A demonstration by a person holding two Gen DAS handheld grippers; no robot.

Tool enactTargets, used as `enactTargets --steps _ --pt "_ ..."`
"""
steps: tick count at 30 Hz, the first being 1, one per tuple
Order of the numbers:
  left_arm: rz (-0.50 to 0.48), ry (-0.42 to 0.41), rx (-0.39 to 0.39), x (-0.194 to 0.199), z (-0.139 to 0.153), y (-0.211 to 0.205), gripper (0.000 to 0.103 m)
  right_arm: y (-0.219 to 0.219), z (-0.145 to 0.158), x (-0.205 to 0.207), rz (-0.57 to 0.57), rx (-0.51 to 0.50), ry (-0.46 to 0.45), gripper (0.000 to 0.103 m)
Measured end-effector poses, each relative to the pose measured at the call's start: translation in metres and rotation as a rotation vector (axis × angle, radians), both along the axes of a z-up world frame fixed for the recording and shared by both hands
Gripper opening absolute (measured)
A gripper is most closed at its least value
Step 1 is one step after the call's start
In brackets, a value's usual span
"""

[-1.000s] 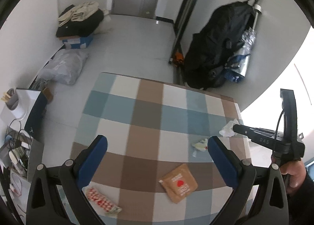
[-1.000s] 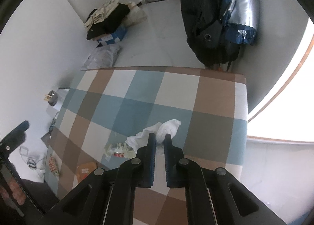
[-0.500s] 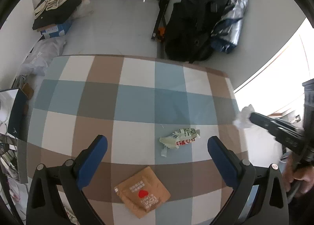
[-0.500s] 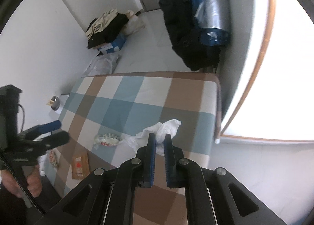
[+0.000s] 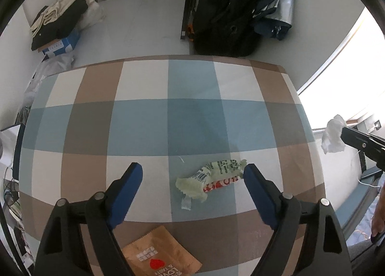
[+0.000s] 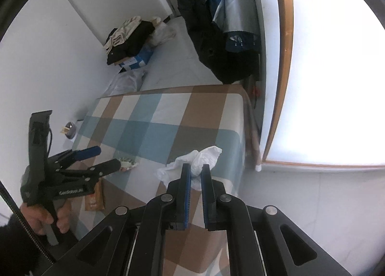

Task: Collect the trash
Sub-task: 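Grasp the white-green printed wrapper with the left gripper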

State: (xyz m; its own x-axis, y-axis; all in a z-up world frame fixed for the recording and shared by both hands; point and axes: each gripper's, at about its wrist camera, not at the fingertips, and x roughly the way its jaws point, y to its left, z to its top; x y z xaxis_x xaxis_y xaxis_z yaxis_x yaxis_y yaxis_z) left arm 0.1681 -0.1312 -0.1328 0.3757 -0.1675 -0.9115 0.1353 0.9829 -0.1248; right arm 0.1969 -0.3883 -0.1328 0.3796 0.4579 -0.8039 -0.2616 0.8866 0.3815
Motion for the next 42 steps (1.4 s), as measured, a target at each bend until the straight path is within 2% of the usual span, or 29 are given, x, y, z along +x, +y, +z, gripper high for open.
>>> enactTargets --steps 7,9,13,15,20,27,42 --pt "-0.025 -0.008 -0.002 -0.003 -0.005 -0.001 0.08 -0.008 0.0 -0.003 0.004 0.013 -0.001 0.008" --pt "-0.026 0.001 -0.015 -0.002 -0.007 -0.001 0.077 -0.009 0.001 -0.003 0.003 0.016 -0.005 0.008" --pt "-0.044 0.007 -0.02 -0.002 -0.009 -0.006 0.064 -0.01 0.005 -0.005 0.002 0.018 -0.019 0.008" --pt "-0.057 0.002 -0.003 -0.004 -0.009 -0.009 0.063 -0.009 0.006 -0.006 0.005 0.015 -0.029 0.008" --pt "-0.058 -0.011 -0.032 -0.004 -0.008 -0.005 0.054 -0.009 0.006 -0.007 0.008 0.008 -0.027 0.008" --pt "-0.073 -0.033 -0.013 -0.006 -0.007 -0.009 0.05 -0.006 0.007 -0.008 0.014 -0.01 -0.035 0.008" --pt "-0.092 -0.005 0.017 -0.005 -0.007 -0.013 0.046 0.002 0.005 -0.008 0.034 -0.056 -0.04 0.008"
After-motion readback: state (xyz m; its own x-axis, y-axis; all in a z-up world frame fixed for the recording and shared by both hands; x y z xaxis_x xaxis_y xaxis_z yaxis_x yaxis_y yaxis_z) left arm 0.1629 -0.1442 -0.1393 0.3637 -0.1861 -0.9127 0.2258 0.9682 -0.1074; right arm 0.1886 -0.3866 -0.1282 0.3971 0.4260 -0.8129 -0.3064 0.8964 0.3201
